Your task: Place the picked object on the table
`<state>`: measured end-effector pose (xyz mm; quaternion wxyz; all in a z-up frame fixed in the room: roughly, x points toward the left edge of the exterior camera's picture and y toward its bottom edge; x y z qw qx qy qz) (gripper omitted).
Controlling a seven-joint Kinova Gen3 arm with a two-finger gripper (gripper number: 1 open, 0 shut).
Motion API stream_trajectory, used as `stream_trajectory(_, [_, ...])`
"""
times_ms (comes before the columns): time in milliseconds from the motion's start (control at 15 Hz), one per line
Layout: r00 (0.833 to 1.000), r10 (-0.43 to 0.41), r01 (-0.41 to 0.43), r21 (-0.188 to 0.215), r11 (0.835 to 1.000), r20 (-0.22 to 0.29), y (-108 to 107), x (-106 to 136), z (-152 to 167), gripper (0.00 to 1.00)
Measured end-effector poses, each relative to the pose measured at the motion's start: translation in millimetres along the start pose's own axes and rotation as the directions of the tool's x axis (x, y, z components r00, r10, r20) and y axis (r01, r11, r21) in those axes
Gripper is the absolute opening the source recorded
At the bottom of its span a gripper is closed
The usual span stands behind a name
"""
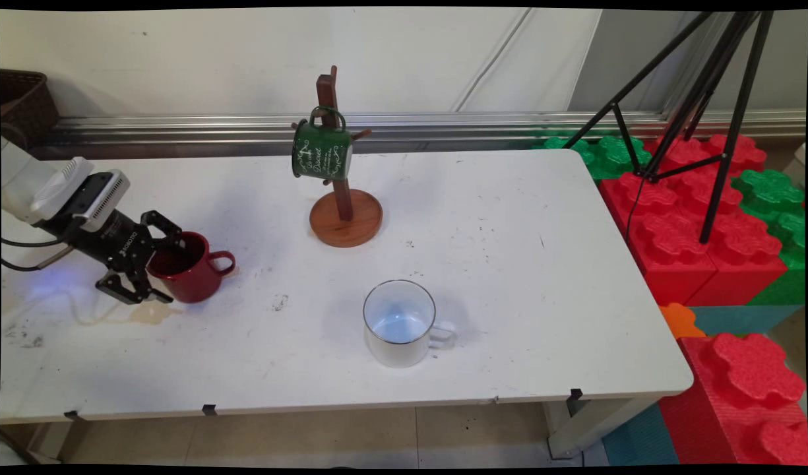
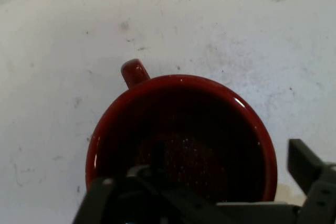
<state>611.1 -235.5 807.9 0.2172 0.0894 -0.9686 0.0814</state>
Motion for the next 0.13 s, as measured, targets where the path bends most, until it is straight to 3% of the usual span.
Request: stream_trajectory(133, [1.000,-0.004,0.004,0.001,1.000,-0.003,0.1,0.2,-0.4,1.00])
